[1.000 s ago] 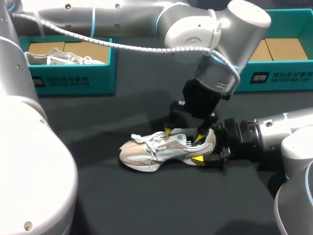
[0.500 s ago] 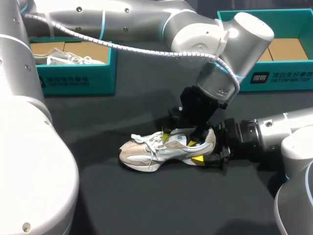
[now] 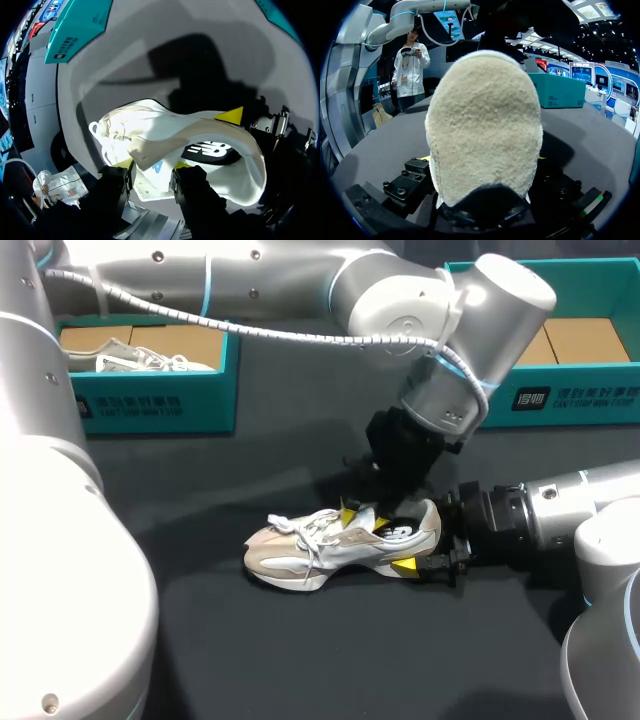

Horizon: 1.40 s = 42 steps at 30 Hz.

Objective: Take the shoe out of the shoebox, open the shoe tongue, remove and reinsert the insole, then place the shoe into the shoebox

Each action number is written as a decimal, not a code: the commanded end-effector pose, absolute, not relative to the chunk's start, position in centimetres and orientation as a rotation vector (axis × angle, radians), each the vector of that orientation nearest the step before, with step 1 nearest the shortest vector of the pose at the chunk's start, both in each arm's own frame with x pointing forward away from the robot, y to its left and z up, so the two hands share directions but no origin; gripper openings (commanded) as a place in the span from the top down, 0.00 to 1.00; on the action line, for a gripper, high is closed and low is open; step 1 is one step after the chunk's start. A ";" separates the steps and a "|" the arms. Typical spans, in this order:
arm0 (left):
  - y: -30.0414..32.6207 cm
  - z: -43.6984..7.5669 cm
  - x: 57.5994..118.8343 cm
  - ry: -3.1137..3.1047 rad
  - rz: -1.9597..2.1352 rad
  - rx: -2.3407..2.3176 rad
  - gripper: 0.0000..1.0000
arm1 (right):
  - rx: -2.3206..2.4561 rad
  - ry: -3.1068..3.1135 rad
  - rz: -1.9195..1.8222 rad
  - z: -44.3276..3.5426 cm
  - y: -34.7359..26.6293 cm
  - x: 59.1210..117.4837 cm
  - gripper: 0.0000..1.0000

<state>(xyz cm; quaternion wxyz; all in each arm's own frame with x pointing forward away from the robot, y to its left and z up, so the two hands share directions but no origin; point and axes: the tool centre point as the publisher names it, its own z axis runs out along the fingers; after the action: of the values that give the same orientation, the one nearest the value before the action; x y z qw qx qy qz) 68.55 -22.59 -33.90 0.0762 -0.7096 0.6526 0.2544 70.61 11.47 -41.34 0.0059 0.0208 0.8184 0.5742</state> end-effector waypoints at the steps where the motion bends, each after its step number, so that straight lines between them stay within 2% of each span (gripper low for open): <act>1: -22.3 -33.2 67.9 1.702 0.690 -2.287 0.77 | 0.066 2.564 1.793 -41.4 11.4 70.5 1.00; 2: -22.2 -33.1 68.0 1.705 0.684 -2.292 0.93 | 0.066 2.564 1.793 -41.4 11.4 70.5 1.00; 3: -22.1 -33.0 67.9 1.716 0.671 -2.302 1.00 | 0.066 2.564 1.793 -41.4 11.4 70.5 1.00; 25: -14.6 -29.3 66.9 1.817 0.285 -2.627 1.00 | 0.066 2.564 1.793 -41.4 11.4 70.5 1.00; 42: -11.8 -31.8 66.1 1.776 0.257 -2.583 1.00 | 0.066 2.564 1.793 -41.4 11.4 70.5 1.00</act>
<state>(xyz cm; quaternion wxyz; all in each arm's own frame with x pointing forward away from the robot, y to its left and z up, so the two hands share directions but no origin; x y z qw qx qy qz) 66.54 -11.89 -30.96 -0.0020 -0.7978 0.5960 0.0910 70.61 11.48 -41.33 0.0059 0.0207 0.8184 0.5743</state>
